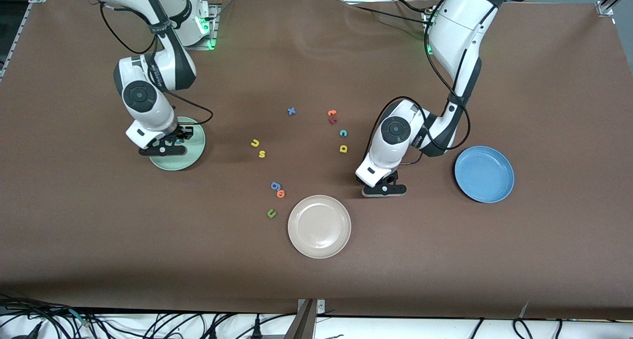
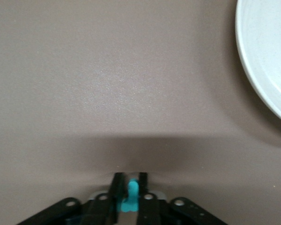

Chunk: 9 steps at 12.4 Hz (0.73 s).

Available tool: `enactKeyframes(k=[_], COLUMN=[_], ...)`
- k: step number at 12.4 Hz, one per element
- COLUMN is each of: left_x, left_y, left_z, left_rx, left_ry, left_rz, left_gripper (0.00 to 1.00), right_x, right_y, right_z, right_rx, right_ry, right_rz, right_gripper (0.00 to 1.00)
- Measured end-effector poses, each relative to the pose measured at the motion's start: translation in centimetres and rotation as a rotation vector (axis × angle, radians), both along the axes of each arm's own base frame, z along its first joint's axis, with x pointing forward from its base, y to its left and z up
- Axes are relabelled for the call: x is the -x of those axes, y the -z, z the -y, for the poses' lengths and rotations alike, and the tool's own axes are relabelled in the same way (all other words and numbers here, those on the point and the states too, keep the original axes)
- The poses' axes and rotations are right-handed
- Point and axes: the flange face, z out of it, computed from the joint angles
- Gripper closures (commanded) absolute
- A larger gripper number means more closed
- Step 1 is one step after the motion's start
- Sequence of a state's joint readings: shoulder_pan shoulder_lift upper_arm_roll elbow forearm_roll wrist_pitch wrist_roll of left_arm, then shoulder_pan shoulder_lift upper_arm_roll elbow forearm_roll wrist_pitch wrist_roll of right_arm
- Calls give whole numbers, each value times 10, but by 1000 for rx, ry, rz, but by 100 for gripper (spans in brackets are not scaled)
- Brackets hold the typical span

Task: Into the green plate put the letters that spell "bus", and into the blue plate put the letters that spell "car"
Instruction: 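Release the blue letter onto the green plate while the left gripper grasps teal, then drop the teal letter on the blue plate while the right gripper withdraws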

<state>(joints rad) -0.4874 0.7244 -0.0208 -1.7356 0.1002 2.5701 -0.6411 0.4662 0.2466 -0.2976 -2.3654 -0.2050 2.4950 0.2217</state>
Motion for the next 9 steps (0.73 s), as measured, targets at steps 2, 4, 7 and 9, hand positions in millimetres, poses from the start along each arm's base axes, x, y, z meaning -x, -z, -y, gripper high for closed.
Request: enactKeyframes(k=[2, 4, 7, 9], left_x=[0, 0, -12, -26], left_y=[0, 0, -5, -21], left_z=[0, 0, -15, -42], left_rx=[0, 0, -17, -39], left_ry=[0, 4, 71, 112], left_rz=[0, 1, 14, 8], left_gripper=[100, 100, 100, 100], right_x=[16, 18, 10, -6], right_y=[22, 25, 9, -17], right_z=[15, 17, 13, -11], right_rx=[-17, -19, -23, -57], right_ry=[2, 2, 11, 55], right_rz=[26, 31, 30, -7], right_gripper=[1, 1, 1, 1])
